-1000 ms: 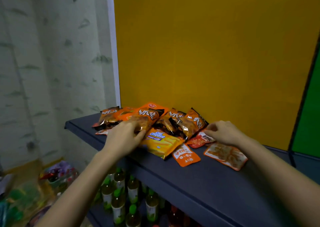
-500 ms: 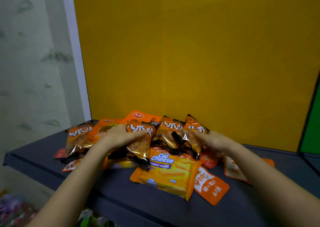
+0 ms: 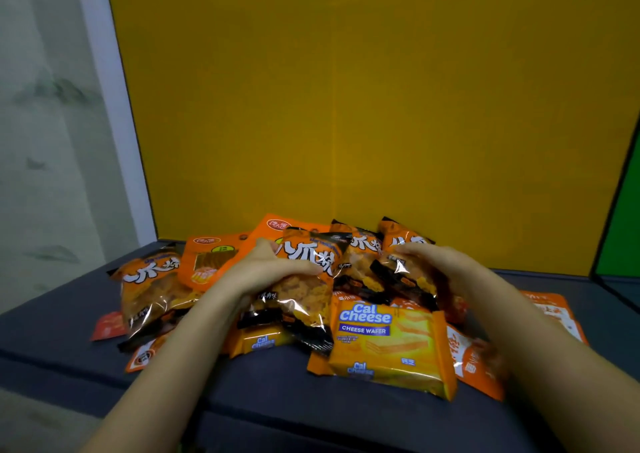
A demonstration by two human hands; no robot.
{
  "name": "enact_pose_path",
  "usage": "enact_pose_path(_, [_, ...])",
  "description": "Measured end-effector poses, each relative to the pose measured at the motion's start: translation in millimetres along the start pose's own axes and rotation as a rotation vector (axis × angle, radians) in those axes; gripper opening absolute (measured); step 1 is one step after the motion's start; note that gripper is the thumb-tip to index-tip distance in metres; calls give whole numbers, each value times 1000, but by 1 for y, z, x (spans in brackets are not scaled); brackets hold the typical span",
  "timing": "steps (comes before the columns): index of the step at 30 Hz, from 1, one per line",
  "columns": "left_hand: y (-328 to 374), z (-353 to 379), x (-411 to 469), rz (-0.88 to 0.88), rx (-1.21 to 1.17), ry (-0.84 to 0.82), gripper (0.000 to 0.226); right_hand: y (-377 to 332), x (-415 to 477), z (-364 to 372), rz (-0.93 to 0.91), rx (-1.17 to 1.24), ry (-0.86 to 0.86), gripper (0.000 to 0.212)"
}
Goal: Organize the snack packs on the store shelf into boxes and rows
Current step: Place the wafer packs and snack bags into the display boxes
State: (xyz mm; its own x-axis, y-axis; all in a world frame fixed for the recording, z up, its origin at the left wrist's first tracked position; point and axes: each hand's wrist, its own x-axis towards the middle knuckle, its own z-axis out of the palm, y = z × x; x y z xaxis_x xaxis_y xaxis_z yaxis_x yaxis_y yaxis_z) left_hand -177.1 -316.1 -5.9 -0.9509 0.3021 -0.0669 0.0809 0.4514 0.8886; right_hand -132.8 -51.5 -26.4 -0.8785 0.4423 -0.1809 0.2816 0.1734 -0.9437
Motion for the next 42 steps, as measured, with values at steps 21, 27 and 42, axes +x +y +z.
enact_pose_path(21, [103,125,-47,450,-433,-269,75,22,-149,-154,-263,338,390,9])
enact_pose_path(27, [153,252,-102,477,-434,-494,74,79,-241,-267,-220,327,604,14])
enact_pose_path(42, [246,558,-289,466,-509,-878,70,217,-451,-505,-74,336,968,22])
